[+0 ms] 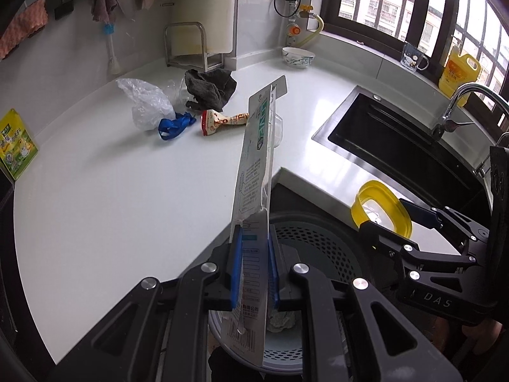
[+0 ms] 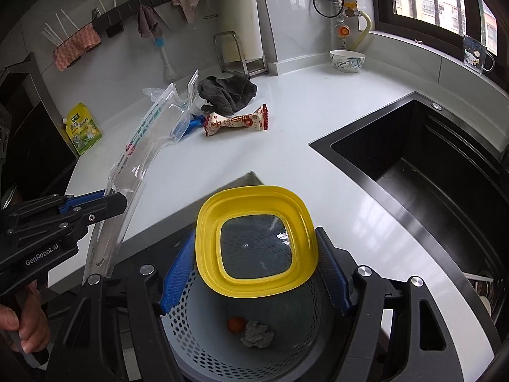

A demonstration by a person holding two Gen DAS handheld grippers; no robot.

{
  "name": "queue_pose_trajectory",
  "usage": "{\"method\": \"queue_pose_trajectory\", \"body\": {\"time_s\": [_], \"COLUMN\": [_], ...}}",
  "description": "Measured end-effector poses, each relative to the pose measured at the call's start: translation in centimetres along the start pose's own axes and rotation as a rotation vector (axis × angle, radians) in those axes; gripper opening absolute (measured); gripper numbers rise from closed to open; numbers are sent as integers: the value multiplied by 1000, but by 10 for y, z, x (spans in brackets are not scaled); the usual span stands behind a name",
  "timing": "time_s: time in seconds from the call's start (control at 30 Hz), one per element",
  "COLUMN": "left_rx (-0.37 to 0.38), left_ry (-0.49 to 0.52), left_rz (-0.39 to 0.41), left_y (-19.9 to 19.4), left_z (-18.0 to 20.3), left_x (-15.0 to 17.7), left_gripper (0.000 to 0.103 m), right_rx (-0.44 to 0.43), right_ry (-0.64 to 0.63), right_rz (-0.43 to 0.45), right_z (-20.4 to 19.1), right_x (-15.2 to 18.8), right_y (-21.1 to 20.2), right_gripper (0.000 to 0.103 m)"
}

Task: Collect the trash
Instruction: 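Lift the lid and package and carry both over the wastebasket, then open both tools to drop the lid and package into the wastebasket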

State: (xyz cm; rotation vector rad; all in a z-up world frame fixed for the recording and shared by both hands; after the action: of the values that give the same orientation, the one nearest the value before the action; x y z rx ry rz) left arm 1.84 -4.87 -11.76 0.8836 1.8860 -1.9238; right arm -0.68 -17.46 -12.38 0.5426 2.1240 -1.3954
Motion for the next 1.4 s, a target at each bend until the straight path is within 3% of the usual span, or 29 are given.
{"method": "queue_pose_trajectory", "body": {"time_s": [0.3, 0.63, 1.1, 1.2, 1.33, 1.4], "left_rx": [-1, -1, 6, -4, -20, -21], "left_ry": [-6, -5, -31, -42, -61, -64], "left_rz": [-90, -211, -316, -319, -302, -290], "left_y": [6, 35, 77, 78, 74, 71], "left_z": [15, 23, 21, 19, 14, 15], "left_x": [51, 104, 125, 126, 123, 120], "left_gripper": [14, 14, 16, 20, 53, 54], "right_rx": [-15, -22, -28, -51, -50, -46], "right_ry": [9, 26, 41, 46, 56, 57], "right_rz": [-66, -172, -236, -256, -272, -271], "right_z": [9, 15, 28, 26, 27, 27], "right_x": [43, 87, 109, 109, 110, 110], "right_y": [-2, 30, 60, 62, 62, 60], "right_gripper": [70, 70, 70, 71, 71, 71]}}
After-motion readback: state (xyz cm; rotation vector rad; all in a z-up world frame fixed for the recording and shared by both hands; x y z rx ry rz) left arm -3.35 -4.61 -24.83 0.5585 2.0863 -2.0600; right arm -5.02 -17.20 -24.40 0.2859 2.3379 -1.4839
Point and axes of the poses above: each gripper's, at about its wrist camera, not at the fingertips, and y roughly the way its jaws point, z to its right, x to its underside, the point moved 6 cm from there along y, roughly the way its jaws point, and after that the axes turned 8 degrees about -x, right-handed, at the moved point
